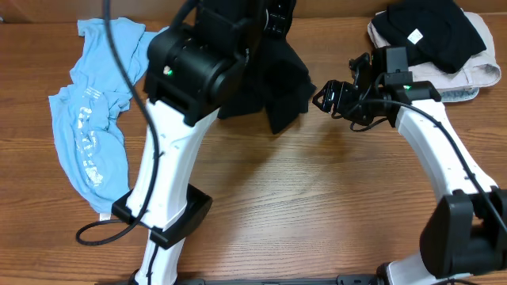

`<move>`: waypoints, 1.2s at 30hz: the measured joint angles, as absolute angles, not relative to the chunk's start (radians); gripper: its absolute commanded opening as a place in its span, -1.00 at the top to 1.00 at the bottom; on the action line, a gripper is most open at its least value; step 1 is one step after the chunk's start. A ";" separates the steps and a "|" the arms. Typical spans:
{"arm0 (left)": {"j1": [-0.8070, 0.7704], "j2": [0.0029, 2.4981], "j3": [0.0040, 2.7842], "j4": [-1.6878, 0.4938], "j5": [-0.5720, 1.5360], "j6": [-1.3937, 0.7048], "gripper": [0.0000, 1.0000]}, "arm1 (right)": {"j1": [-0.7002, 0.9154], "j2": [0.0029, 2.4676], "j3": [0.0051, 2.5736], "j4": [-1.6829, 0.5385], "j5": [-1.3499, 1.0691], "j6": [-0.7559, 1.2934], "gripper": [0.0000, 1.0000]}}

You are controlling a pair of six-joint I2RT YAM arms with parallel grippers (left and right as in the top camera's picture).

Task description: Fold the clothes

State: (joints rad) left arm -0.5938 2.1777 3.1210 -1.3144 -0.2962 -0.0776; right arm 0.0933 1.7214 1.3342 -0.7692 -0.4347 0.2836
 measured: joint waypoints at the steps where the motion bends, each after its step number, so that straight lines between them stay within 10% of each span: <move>1: -0.594 2.168 3.121 -1.314 -0.296 -0.080 0.83 | 0.094 1.735 1.334 -0.759 -0.439 0.284 -0.68; 36: -0.594 2.111 3.121 -1.300 -0.327 -0.099 0.81 | 0.292 1.795 1.334 -0.637 -0.527 0.419 -0.77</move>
